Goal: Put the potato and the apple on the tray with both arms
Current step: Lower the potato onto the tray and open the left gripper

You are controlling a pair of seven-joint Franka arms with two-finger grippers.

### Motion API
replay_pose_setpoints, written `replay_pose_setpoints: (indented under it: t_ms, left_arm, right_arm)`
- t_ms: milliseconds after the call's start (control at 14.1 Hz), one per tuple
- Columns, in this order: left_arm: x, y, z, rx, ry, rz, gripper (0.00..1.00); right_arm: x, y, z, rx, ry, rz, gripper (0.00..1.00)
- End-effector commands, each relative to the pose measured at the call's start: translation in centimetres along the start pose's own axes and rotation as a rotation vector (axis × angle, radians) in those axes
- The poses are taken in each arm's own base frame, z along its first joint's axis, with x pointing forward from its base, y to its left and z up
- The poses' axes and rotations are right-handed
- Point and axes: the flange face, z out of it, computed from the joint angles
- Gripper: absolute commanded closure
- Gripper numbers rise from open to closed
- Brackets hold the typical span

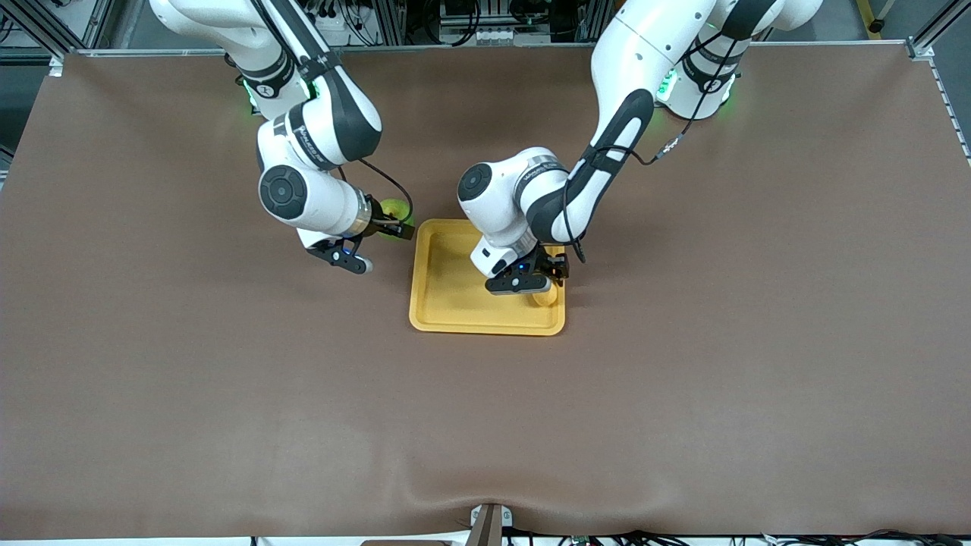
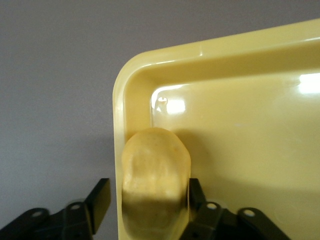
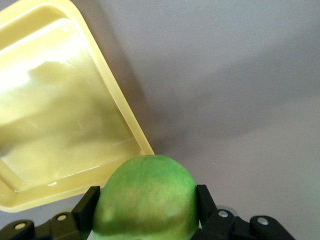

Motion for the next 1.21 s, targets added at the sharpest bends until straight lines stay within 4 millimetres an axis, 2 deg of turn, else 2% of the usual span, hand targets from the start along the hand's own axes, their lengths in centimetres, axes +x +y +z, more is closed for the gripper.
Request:
replay_pose_setpoints:
  t_ms: [0, 71, 213, 356, 640, 783, 925, 1138]
  left_arm:
    - [0.2, -0.2, -0.7, -0.001, -0.01, -0.003, 0.0]
    - [0.4, -0.4, -0.7, -0.001, -0.01, 0.003, 0.0]
    - [1.2, -1.3, -2.3, -0.016, 0.007, -0.007, 0.0]
    - [2.9, -3.3, -3.6, -0.033, 0.018, -0.046, 0.0]
    - [5.0, -6.6, -4.7, -0.069, -0.002, -0.025, 0.0]
    - [6.0, -9.8, -5.2, -0.086, -0.029, -0.012, 0.0]
    - [6.3, -13.7, -4.7, -0.077, -0.074, 0.013, 0.0]
    - [7.9, -20.4, -3.8, -0.086, -0.192, 0.111, 0.0]
  right_arm:
    - [-0.2, -1.3, 0.7, 0.014, 0.008, 0.032, 1.0]
    - [-0.2, -1.5, 1.2, 0.015, 0.011, 0.045, 1.0]
    - [-0.5, -2.4, 2.0, 0.034, 0.016, 0.062, 1.0]
    - [-0.6, -3.5, 2.7, 0.043, 0.017, 0.079, 1.0]
    - [-1.0, -5.4, 4.6, 0.049, 0.043, 0.107, 1.0]
    - [-0.5, -5.8, 5.7, 0.051, 0.054, 0.112, 1.0]
    - [0.4, -6.7, 6.2, 0.067, 0.072, 0.145, 1.0]
    - [1.6, -8.6, 7.0, 0.076, 0.083, 0.185, 1.0]
